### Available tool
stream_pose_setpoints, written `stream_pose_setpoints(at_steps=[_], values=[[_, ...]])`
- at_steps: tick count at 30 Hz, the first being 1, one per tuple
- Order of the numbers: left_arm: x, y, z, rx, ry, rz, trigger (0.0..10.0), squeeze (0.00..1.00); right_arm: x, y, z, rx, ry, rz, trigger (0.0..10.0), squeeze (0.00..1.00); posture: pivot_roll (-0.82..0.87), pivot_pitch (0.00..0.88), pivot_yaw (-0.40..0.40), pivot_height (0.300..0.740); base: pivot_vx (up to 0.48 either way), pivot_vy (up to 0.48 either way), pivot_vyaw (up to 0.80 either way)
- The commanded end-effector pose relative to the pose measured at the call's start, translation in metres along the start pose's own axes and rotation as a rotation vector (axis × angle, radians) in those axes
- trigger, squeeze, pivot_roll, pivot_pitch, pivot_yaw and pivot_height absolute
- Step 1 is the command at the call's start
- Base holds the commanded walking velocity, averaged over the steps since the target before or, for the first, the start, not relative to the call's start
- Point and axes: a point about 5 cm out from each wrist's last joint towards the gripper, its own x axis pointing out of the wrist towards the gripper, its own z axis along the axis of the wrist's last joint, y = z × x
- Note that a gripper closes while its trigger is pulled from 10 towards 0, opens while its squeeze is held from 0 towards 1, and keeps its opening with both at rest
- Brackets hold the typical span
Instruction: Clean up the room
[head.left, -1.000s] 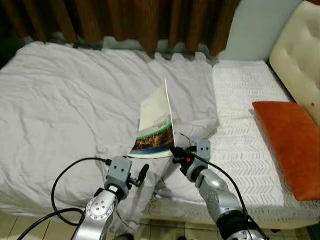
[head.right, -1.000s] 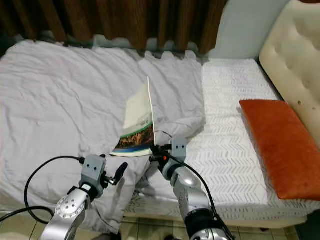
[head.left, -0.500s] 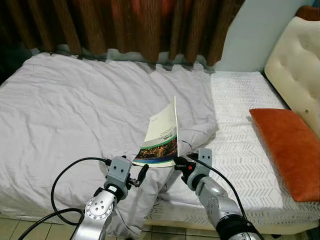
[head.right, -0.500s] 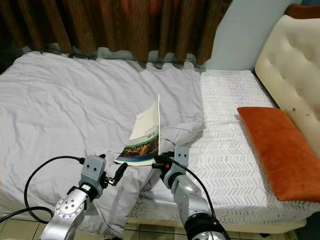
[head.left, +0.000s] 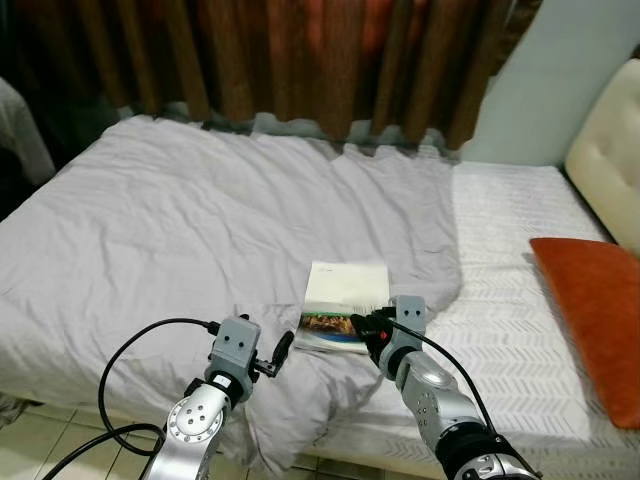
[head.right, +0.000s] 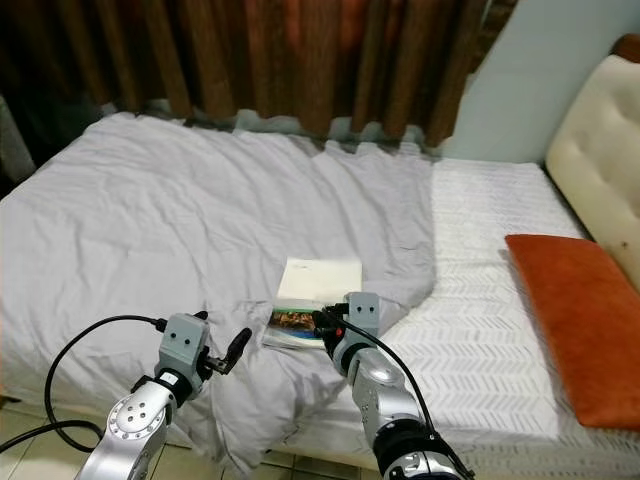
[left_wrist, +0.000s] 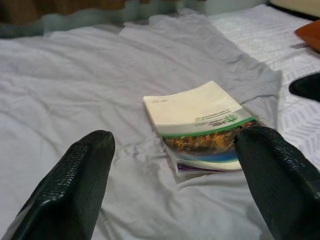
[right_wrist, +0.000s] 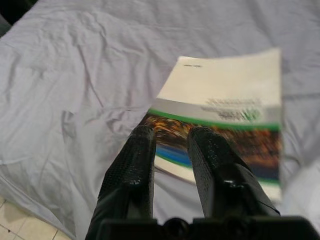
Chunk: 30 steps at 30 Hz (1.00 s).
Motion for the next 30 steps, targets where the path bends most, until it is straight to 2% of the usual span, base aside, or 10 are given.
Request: stream_pose_setpoints(at_steps=[1,13,14,15,17,18,19,22,26,30], values=[[0.0,-0.001,0.0,0.008,-0.002,-0.006,10.0,0.0,0.001,0.001,-0.002,-0.027,0.019,-0.001,10.0,0.0,0.1,0.085,-0.053,0.74,0.0,0.0,0.0],[-0.003,0.004,0.0,0.033,-0.003,0.014,10.0,0.0,0.003,-0.006,-0.007,0.113,0.053,-0.045,10.0,0.0,0.11,0.096,-0.059,0.74,0.0,0.0,0.0],[-0.003,0.006,0.001,0.044,-0.011,0.027,10.0,0.0,0.004,-0.009,-0.002,0.106,0.029,-0.058,1.3,0.0,0.11,0.096,-0.06,0.74,0.0,0.0,0.0],[-0.003,0.008,0.003,0.05,-0.019,0.043,10.0,0.0,0.004,-0.011,0.003,0.073,0.011,-0.066,0.0,0.0,0.11,0.097,-0.065,0.74,0.0,0.0,0.0],[-0.004,0.012,0.005,0.048,-0.028,0.07,10.0,0.0,0.003,-0.014,0.009,-0.012,-0.025,-0.082,0.0,0.0,0.11,0.098,-0.07,0.74,0.0,0.0,0.0],[-0.004,0.013,0.007,0.044,-0.037,0.079,10.0,0.0,0.001,-0.015,0.013,-0.072,-0.055,-0.097,8.8,0.0,0.11,0.098,-0.07,0.74,0.0,0.0,0.0],[-0.005,0.014,0.01,0.043,-0.045,0.083,10.0,0.0,-0.001,-0.017,0.016,-0.114,-0.093,-0.111,10.0,0.0,0.11,0.102,-0.072,0.74,0.0,0.0,0.0],[-0.007,0.008,0.022,0.048,-0.089,0.071,10.0,0.0,-0.023,-0.028,0.032,-0.212,-0.3,-0.221,10.0,0.0,0.11,0.101,-0.082,0.74,0.0,0.0,0.0],[-0.011,0.006,0.028,0.051,-0.104,0.068,10.0,0.0,-0.04,-0.036,0.037,-0.235,-0.365,-0.292,10.0,0.0,0.1,0.094,-0.086,0.74,0.0,0.0,0.0],[-0.042,0.005,0.039,-0.009,-0.096,0.105,10.0,0.0,-0.114,-0.06,0.019,-0.269,-0.362,-0.401,10.0,0.0,0.09,0.091,-0.077,0.74,0.0,0.0,0.0]])
